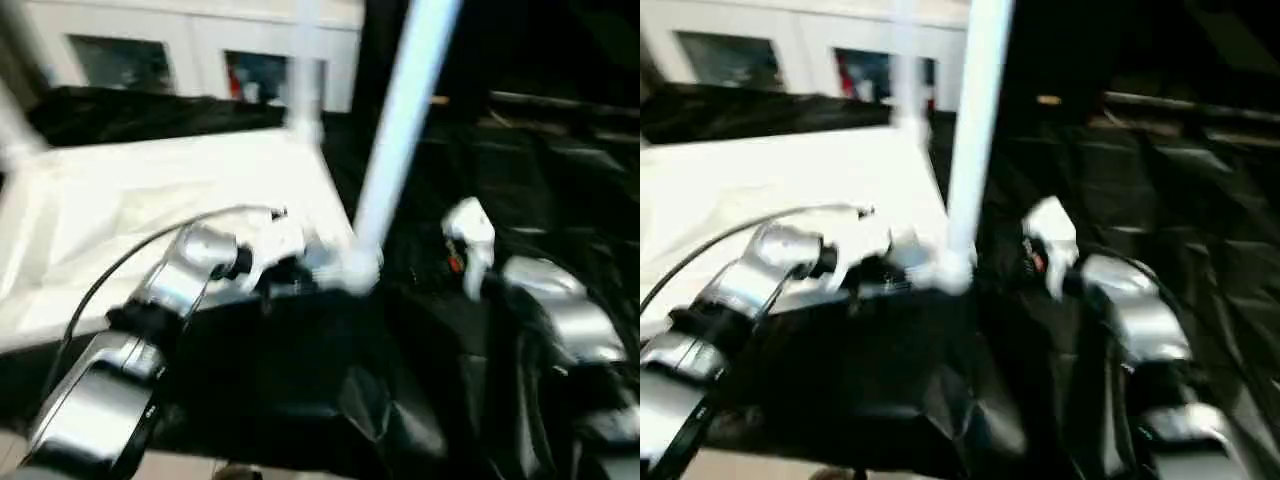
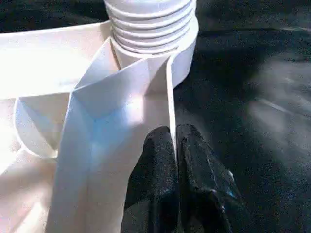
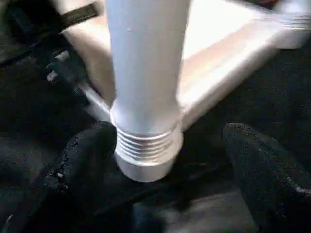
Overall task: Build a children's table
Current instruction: Rotate leg to tighten
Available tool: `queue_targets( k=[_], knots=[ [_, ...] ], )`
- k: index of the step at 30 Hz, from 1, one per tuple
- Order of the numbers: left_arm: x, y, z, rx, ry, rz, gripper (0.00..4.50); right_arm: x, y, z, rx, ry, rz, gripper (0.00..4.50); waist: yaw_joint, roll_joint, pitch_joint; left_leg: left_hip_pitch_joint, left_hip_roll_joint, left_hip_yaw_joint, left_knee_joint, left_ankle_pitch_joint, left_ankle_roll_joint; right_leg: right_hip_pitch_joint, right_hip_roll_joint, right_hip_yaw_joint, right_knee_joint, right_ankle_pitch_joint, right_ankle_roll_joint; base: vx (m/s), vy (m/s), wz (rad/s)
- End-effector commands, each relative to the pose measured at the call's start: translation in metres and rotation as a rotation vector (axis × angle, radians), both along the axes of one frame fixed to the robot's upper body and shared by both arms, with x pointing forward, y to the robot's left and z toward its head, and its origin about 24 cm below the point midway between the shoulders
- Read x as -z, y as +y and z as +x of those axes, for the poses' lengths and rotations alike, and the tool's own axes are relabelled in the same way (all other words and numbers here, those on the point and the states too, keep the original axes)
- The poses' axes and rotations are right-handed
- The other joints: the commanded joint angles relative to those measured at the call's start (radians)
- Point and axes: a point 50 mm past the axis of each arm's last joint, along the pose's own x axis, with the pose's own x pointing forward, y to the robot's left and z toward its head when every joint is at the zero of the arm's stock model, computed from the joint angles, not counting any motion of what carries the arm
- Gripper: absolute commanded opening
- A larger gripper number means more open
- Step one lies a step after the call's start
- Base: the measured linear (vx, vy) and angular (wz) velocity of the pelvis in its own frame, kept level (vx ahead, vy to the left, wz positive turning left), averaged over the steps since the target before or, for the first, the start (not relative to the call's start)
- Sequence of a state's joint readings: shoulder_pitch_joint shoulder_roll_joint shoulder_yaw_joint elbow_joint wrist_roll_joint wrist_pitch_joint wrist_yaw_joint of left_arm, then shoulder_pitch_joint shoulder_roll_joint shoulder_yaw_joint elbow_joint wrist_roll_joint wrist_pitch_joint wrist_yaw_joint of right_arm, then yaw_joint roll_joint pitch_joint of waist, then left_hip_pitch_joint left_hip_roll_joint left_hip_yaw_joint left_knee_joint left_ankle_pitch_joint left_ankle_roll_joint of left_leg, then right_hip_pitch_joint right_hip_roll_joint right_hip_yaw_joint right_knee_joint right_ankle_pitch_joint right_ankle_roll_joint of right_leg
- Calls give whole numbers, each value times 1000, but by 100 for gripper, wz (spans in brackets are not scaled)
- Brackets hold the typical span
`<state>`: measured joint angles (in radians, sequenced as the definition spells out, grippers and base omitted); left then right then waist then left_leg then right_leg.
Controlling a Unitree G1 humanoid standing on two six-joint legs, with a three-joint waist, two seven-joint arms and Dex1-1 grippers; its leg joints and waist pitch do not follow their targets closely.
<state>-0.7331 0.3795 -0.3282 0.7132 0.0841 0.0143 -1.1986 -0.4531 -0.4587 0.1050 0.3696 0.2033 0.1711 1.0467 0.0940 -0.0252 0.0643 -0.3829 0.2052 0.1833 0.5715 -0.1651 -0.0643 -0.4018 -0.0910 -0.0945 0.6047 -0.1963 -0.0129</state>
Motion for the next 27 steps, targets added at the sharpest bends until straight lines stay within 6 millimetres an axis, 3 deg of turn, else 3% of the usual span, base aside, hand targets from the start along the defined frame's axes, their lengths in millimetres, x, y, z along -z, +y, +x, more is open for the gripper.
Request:
queue_targets(
  k=[1,5,8,14,15,17,21,27],
  knots=[
    [1,-10,-8,109,11,-8,0,-2,4,-7,-90,11,-16,391,3,8,-78,24,39,-2,-50,-128,94,62,-59,55,-45,54,-292,0,0,0],
    [2,-12,-15,160,28,-28,0,1,8,-11,-158,23,-61,391,10,8,-74,26,41,-2,-53,-184,52,57,-64,56,-53,-58,-267,0,0,0],
    [1,-12,-18,174,32,-35,0,2,10,-12,-176,28,-76,391,11,7,-73,28,40,-1,-54,-203,33,54,-63,58,-56,-87,-256,0,0,0],
    [0,-13,-22,200,43,-42,0,4,16,-10,-184,38,-60,391,13,2,-77,23,38,-1,-50,-174,35,56,-63,59,-50,-74,-243,0,0,0],
    [0,-13,-22,200,43,-42,0,4,16,-10,-184,38,-60,365,14,2,-77,23,38,-2,-49,-170,36,56,-63,58,-49,-69,-244,0,0,0],
    [0,-14,-21,197,39,-41,0,5,19,-9,-201,45,-54,365,14,1,-79,21,37,-2,-47,-151,43,57,-62,58,-45,-45,-246,0,0,0],
    [-1,-14,-20,190,32,-40,0,7,20,-10,-214,49,-69,317,15,2,-81,22,37,-1,-44,-139,52,56,-61,58,-41,-19,-255,0,0,0],
    [-1,-13,-19,179,26,-38,0,11,22,-9,-216,53,-72,281,15,1,-80,21,35,-1,-43,-150,47,57,-61,57,-43,-47,-247,0,0,0]
  ],
)
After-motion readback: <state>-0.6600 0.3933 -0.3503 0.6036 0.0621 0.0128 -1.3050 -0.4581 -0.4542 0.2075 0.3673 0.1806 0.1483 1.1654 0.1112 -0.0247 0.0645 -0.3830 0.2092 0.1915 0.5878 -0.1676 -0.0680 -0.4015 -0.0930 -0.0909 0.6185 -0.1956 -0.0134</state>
